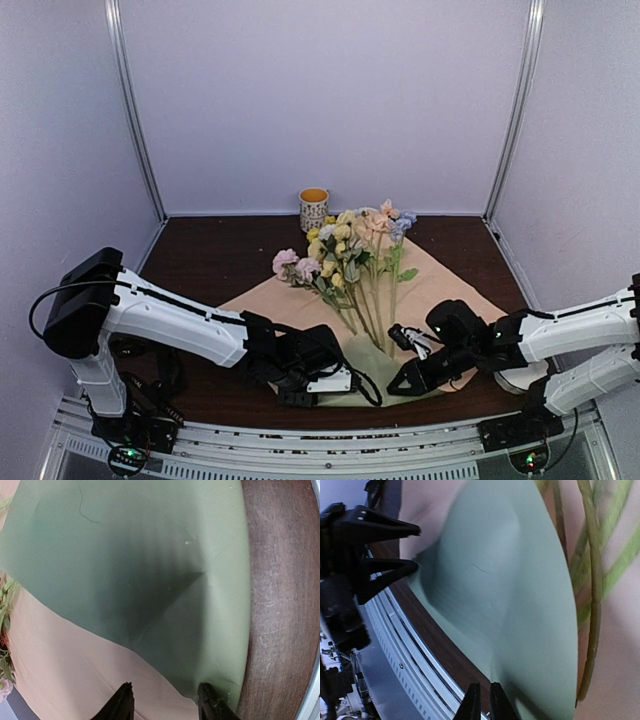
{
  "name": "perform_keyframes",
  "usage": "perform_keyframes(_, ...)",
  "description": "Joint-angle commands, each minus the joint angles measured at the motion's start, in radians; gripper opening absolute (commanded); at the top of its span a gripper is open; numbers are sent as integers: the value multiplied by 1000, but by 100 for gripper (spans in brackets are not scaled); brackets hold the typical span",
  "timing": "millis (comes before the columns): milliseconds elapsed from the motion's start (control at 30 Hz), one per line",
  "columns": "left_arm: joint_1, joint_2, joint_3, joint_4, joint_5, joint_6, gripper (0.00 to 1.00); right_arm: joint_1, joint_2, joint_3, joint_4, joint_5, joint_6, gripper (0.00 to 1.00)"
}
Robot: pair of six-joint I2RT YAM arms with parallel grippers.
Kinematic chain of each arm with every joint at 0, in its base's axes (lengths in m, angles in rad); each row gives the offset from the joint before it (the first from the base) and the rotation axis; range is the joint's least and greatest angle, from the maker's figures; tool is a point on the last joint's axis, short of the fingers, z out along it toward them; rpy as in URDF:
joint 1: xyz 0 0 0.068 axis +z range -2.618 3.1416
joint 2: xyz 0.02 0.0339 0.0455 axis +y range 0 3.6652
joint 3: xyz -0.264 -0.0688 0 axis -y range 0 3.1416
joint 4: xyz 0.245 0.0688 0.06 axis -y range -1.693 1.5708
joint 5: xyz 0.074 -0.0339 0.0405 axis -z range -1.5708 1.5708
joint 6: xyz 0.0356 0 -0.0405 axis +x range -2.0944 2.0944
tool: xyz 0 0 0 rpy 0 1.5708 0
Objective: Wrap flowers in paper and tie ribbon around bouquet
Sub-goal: Press the fold line on the 1/4-folded wrapping paper.
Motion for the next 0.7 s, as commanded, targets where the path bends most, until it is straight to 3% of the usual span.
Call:
perform_keyframes(0, -3, 11, -8, 13, 11, -13, 48, 0, 71, -23, 95, -58, 64, 4)
perform_keyframes(233, -3, 21, 3, 1, 16, -7, 47, -1, 25, -44, -197, 165, 34, 0)
perform_keyframes(667, -2, 31, 19, -13, 24, 7, 46, -4, -136, -75, -527, 326, 116, 0)
